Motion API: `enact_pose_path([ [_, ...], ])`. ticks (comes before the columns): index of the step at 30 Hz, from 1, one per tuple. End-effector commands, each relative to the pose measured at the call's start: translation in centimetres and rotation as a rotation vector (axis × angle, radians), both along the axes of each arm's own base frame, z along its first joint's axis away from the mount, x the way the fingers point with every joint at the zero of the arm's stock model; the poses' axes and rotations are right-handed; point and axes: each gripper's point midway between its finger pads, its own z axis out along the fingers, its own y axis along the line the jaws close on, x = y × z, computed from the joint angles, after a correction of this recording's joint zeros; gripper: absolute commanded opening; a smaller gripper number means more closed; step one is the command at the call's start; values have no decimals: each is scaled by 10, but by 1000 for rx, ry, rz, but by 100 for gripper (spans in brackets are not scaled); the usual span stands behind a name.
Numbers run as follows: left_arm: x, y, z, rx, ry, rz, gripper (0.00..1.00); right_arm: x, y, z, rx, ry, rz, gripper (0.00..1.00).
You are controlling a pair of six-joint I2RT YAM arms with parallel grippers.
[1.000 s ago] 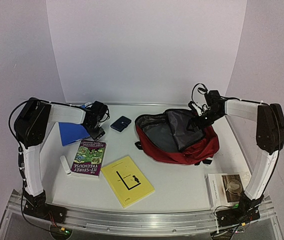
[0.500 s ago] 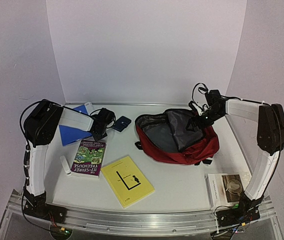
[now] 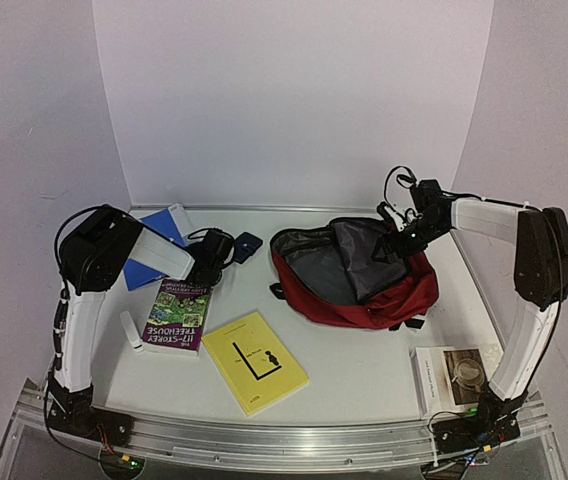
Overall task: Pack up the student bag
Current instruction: Pick up the files from the center of the board.
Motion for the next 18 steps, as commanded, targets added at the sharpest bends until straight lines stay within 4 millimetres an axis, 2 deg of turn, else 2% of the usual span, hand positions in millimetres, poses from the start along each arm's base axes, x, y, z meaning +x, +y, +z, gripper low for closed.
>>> enact_pose_path([
  [1, 9, 6, -4, 61, -72, 15, 35, -3, 3, 9, 13, -6, 3, 87],
  [5, 10, 6, -14, 77, -70, 15, 33, -4, 3, 8, 13, -5, 3, 87],
  [10, 12, 12, -21, 87, -63, 31, 17, -5, 2, 10, 12, -7, 3, 88],
  [14, 17, 11, -5, 93, -101, 47, 0, -7, 6, 20, 39, -10, 8, 92],
  [18, 23, 5, 32, 78, -169, 51, 0, -9, 12, 36, 83, -6, 20, 98],
])
